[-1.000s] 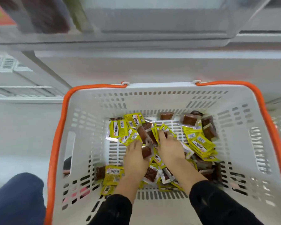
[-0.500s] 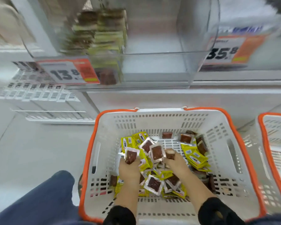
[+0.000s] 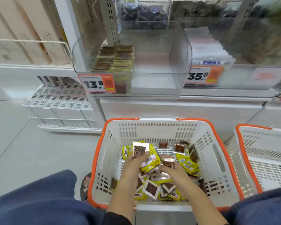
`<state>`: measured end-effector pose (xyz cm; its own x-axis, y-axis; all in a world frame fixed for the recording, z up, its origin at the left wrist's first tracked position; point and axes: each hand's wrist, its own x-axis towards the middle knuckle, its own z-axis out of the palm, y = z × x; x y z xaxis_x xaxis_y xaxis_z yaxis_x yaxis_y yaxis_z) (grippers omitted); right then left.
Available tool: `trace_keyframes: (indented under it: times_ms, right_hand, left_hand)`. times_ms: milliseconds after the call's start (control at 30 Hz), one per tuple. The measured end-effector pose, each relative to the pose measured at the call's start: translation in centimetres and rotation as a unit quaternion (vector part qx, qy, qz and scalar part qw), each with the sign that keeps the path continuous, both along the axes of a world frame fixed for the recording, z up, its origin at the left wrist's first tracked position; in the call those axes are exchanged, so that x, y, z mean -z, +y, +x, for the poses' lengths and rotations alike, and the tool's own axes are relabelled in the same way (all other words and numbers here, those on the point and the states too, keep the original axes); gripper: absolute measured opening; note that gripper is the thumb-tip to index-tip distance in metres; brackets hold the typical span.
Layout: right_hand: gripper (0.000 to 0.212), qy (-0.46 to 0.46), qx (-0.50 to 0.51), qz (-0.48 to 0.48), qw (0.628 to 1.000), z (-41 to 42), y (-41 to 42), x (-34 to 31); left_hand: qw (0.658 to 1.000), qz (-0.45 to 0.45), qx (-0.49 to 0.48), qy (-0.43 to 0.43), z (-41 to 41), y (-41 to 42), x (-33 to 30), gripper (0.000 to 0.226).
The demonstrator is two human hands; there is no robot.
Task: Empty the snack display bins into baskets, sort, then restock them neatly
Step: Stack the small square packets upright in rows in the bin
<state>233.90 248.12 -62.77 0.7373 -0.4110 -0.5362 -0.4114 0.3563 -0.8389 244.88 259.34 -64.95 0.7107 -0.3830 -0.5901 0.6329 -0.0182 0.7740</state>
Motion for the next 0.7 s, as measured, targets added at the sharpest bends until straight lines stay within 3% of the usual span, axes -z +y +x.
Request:
trace_keyframes:
  times_ms: [100, 233, 333, 533, 633, 700]
  right_hand:
    - [0.018, -0.02, -0.037, -0.042, 0.998, -0.3, 0.5, -1.3]
    - [0.025, -0.043, -0.024, 0.013, 0.999, -0.7, 0.8, -2.1]
    - [0.025, -0.043, -0.016, 0.046, 0.998, -0.6, 0.6, -1.4]
    - [0.02, 0.002, 0.043, 0.087, 0.995, 0.1, 0.2, 0.0]
    - [0.024, 0.006, 0.089, 0.124, 0.988, 0.6, -0.1, 0.3]
    - [0.023, -0.002, 0.106, 0.138, 0.985, 0.9, -0.3, 0.2]
  left_hand:
    - [0.997, 0.017, 0.071, -0.03, -0.3, 0.2, -0.7, 0.017]
    - [0.997, 0.005, 0.082, -0.004, -0.3, 0.9, -1.0, 0.025]
    - [0.997, -0.013, 0.068, 0.016, -0.1, 1.1, -1.0, 0.029]
    - [0.999, 0.022, 0.003, -0.036, -0.4, 0.1, -0.3, 0.025]
    - [0.999, -0.004, -0.043, 0.016, -0.2, 0.0, 0.3, 0.047]
    - [0.997, -0.029, -0.06, 0.043, 0.1, 0.1, 0.9, 0.081]
